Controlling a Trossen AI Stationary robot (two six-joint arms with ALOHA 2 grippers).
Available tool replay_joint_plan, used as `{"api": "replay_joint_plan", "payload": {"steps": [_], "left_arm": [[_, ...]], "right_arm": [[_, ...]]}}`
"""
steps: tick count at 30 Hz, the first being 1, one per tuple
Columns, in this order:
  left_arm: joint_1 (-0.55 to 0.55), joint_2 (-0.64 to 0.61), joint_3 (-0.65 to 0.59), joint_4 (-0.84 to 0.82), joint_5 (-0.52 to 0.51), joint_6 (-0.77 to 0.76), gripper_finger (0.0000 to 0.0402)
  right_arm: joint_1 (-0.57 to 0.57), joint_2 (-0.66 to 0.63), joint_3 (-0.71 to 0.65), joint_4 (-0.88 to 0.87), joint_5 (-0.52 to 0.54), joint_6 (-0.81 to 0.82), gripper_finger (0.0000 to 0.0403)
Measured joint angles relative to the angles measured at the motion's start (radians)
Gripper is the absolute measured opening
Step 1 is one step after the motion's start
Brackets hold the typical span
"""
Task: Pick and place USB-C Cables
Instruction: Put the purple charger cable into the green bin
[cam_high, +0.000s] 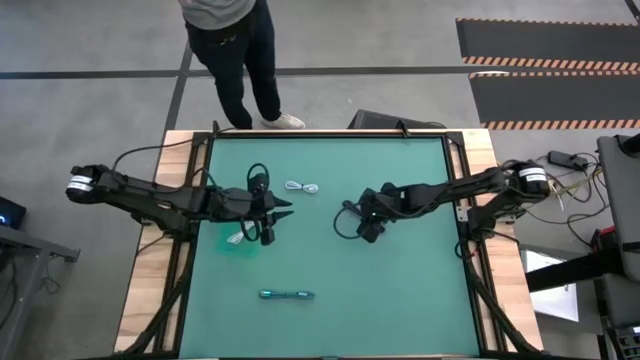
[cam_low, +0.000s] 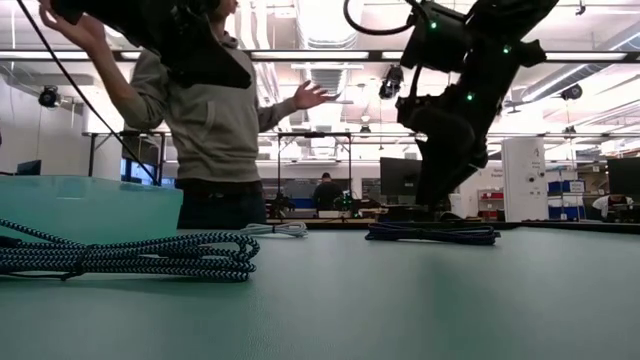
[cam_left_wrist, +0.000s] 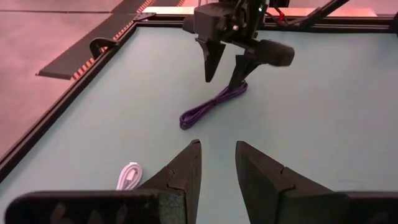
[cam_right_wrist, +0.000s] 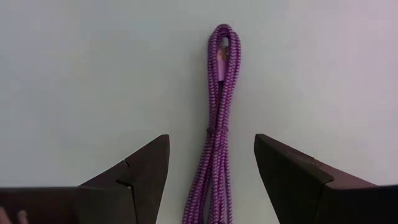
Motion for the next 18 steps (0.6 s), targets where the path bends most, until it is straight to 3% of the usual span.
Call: {"api": "replay_joint_plan", "payload": {"steps": [18], "left_arm": [[0.001, 0.000, 0.000, 0.019, 0.000, 0.001, 0.0083]], "right_arm": [[-0.005, 0.130, 0.000, 0.016, 0.033, 0.004, 0.0226]]}}
